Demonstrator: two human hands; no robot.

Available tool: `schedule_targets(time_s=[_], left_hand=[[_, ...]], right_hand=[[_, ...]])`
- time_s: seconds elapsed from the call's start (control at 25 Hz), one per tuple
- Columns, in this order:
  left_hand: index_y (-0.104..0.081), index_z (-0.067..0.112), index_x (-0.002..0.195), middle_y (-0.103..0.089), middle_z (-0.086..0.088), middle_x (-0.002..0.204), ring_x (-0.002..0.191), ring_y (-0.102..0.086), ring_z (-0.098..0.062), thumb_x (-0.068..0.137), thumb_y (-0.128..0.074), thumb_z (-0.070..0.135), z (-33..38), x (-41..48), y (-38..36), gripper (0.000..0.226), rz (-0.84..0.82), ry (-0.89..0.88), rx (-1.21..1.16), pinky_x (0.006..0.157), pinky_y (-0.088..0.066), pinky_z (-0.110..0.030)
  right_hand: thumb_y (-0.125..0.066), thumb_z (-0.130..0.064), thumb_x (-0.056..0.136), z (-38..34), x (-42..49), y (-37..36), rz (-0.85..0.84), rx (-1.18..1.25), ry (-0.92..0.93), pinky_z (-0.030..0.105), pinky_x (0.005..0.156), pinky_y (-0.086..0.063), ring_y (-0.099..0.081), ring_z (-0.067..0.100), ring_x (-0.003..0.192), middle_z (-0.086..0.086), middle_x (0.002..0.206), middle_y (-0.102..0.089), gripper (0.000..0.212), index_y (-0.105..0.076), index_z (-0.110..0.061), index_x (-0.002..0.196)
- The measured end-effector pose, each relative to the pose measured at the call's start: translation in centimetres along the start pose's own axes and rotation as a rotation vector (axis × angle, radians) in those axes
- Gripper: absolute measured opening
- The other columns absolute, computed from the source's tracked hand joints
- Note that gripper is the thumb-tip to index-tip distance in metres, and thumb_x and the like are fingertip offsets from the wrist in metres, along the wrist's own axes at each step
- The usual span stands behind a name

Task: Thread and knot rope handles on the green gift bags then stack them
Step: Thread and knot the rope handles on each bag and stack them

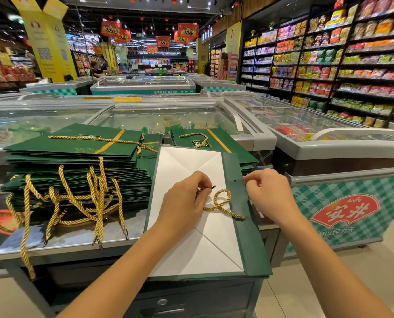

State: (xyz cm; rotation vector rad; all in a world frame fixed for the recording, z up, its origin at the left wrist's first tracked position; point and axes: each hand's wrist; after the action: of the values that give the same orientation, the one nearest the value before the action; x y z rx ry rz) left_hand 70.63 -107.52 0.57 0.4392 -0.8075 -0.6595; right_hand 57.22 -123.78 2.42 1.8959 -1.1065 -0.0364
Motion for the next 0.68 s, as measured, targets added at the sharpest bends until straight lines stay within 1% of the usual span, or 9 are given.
schedule_targets(time_s=[0.12,0.2,0.28,0.32,0.4,0.48,0.56,0.6,0.68], left_hand=[[-0.063,0.028,0.096,-0.069,0.017,0.088,0.081,-0.065,-0.011,0.094,-0.065,0.018,0.1,0.2,0.2,0.011,-0.008,0.017,-0.015,0.075,-0.055,-0.043],[-0.065,0.028,0.092,-0.07,0.016,0.087,0.081,-0.066,-0.011,0.092,-0.067,0.018,0.7,0.7,0.4,0.011,-0.011,0.029,-0.012,0.076,-0.056,-0.042],[-0.068,0.027,0.09,-0.07,0.013,0.086,0.08,-0.065,-0.011,0.09,-0.068,0.018,1.5,1.7,0.5,0.01,0.007,0.02,-0.005,0.077,-0.056,-0.041],[-0.07,0.026,0.09,-0.07,0.012,0.085,0.08,-0.065,-0.012,0.089,-0.068,0.017,1.9,2.3,0.4,0.009,0.019,0.011,-0.012,0.077,-0.056,-0.04],[-0.072,0.022,0.091,-0.07,0.01,0.083,0.078,-0.064,-0.01,0.088,-0.069,0.014,2.8,3.7,0.1,0.009,0.032,-0.015,-0.048,0.077,-0.056,-0.036],[-0.074,0.02,0.092,-0.07,0.009,0.084,0.076,-0.062,-0.004,0.089,-0.069,0.012,3.3,4.8,-0.5,0.01,0.039,-0.044,-0.082,0.076,-0.055,-0.03],[-0.075,0.021,0.094,-0.07,0.011,0.085,0.077,-0.061,-0.001,0.09,-0.067,0.012,3.4,5.3,-1.1,0.012,0.056,-0.052,-0.117,0.076,-0.053,-0.024],[-0.075,0.021,0.094,-0.071,0.011,0.087,0.079,-0.062,0.0,0.091,-0.067,0.012,3.3,5.2,-1.4,0.013,0.071,-0.056,-0.129,0.076,-0.053,-0.022],[-0.075,0.021,0.097,-0.072,0.009,0.091,0.085,-0.063,-0.004,0.093,-0.066,0.012,2.8,4.8,-2.1,0.013,0.111,-0.084,-0.137,0.079,-0.054,-0.024]], right_hand=[[-0.053,-0.012,0.096,-0.6,-0.2,0.1,-0.051,-0.012,0.006,0.02,0.061,-0.047,-0.063,0.013,0.071,0.005,0.092,-0.074,0.029,-0.077,-0.012,0.111],[-0.061,-0.019,0.095,-0.5,-0.1,0.5,-0.062,0.095,-0.018,0.021,0.067,-0.047,-0.064,0.01,0.079,-0.002,0.09,-0.073,0.019,-0.076,-0.017,0.106],[-0.074,-0.025,0.09,-0.3,0.1,0.7,-0.059,0.252,-0.055,0.023,0.071,-0.05,-0.064,0.007,0.08,-0.003,0.09,-0.072,0.01,-0.073,-0.021,0.099],[-0.079,-0.023,0.087,-0.3,0.3,0.8,-0.073,0.367,-0.082,0.023,0.071,-0.052,-0.064,0.009,0.078,0.0,0.088,-0.072,0.013,-0.072,-0.02,0.097],[-0.081,-0.013,0.085,-0.2,0.6,0.9,-0.134,0.623,-0.135,0.026,0.069,-0.056,-0.068,0.014,0.079,0.009,0.09,-0.075,0.016,-0.071,-0.014,0.098],[-0.076,-0.003,0.087,0.0,0.9,1.0,-0.201,0.807,-0.136,0.028,0.074,-0.059,-0.073,0.021,0.089,0.011,0.097,-0.077,0.022,-0.071,-0.01,0.107],[-0.071,0.003,0.089,0.5,1.0,1.0,-0.252,0.931,-0.1,0.036,0.086,-0.06,-0.073,0.027,0.103,0.011,0.108,-0.077,0.03,-0.069,-0.009,0.117],[-0.069,0.005,0.09,0.8,1.1,0.9,-0.266,0.974,-0.077,0.039,0.089,-0.06,-0.073,0.028,0.106,0.011,0.111,-0.076,0.033,-0.068,-0.009,0.12],[-0.065,0.009,0.092,1.0,1.1,0.8,-0.286,1.011,-0.041,0.034,0.085,-0.06,-0.073,0.028,0.106,0.012,0.114,-0.075,0.035,-0.064,-0.007,0.123]])
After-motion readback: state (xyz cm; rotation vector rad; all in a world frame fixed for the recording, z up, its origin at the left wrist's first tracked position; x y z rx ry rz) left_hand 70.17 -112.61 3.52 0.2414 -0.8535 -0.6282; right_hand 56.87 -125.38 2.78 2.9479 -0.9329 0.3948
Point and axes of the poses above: each hand's wrist, its own x-axis towards the middle knuckle, its own y-axis out of the back of the hand, z = x × y
